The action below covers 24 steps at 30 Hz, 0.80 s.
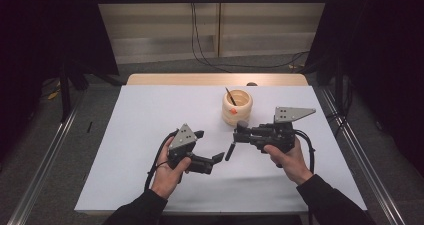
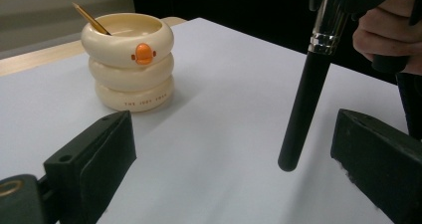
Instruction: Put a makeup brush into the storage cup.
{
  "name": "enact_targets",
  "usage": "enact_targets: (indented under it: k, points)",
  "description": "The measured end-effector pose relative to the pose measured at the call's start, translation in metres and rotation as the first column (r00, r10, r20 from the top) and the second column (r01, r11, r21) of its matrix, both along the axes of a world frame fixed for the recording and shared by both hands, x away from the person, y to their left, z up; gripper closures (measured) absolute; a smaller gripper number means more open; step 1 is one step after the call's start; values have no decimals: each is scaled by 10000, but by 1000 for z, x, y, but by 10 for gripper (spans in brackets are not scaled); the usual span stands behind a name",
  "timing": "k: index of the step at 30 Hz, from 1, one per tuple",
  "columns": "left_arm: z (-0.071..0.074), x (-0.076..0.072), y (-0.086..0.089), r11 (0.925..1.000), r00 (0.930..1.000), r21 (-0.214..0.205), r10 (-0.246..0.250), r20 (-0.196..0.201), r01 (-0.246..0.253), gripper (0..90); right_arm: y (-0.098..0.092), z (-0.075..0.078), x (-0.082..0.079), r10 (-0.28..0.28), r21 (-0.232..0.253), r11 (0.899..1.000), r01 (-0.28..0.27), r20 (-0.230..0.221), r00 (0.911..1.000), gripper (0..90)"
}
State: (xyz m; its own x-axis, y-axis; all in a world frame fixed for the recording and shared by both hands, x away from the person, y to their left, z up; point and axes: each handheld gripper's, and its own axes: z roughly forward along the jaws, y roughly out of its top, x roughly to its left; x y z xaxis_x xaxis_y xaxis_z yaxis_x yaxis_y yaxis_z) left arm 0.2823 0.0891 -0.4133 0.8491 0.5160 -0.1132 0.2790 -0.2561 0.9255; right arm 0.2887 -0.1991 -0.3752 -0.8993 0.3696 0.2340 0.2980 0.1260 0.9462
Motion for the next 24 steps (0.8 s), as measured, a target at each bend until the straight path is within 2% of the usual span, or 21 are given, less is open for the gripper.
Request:
enact_targets:
  k: [4,6,7,9,11,14,15,18,22,24]
  points:
    - [1,-4,5,9997,9995,98,239,196,-241,34,-2,0,1,-94,33,9999,94,-13,10000,776]
    - [0,-5,6,9998,9995,99,180,271,-182,34,-2,0,1,-85,54,9999,85,15,10000,776]
    - [0,-6,7,9993,9990,169,338,287,-343,33,-2,0,1,-111,51,9999,111,18,9999,776]
    - [-1,-6,10,9994,9991,-69,343,269,-341,30,-3,1,1,-180,45,9998,181,-9,9998,777]
    - [0,-7,13,9979,9974,-8,648,314,-648,25,-4,1,2,-192,47,9998,192,-19,9998,777]
    - [0,-9,21,9962,9961,-220,845,268,-839,24,-5,1,2,-236,45,9997,236,-31,9997,777]
    - [-1,-10,24,9958,9956,-335,867,356,-855,24,-6,2,2,-239,41,9997,240,-34,9997,776]
    - [-1,-12,32,9957,9939,-271,900,634,-884,24,-7,2,3,-283,61,9996,283,-32,9996,776]
    - [0,-14,39,9932,9906,-287,1150,739,-1131,24,-10,2,4,-354,76,9993,354,-23,9994,776]
    - [-1,-14,44,9928,9909,-507,1119,751,-1083,25,-11,2,5,-455,38,9990,455,-15,9990,777]
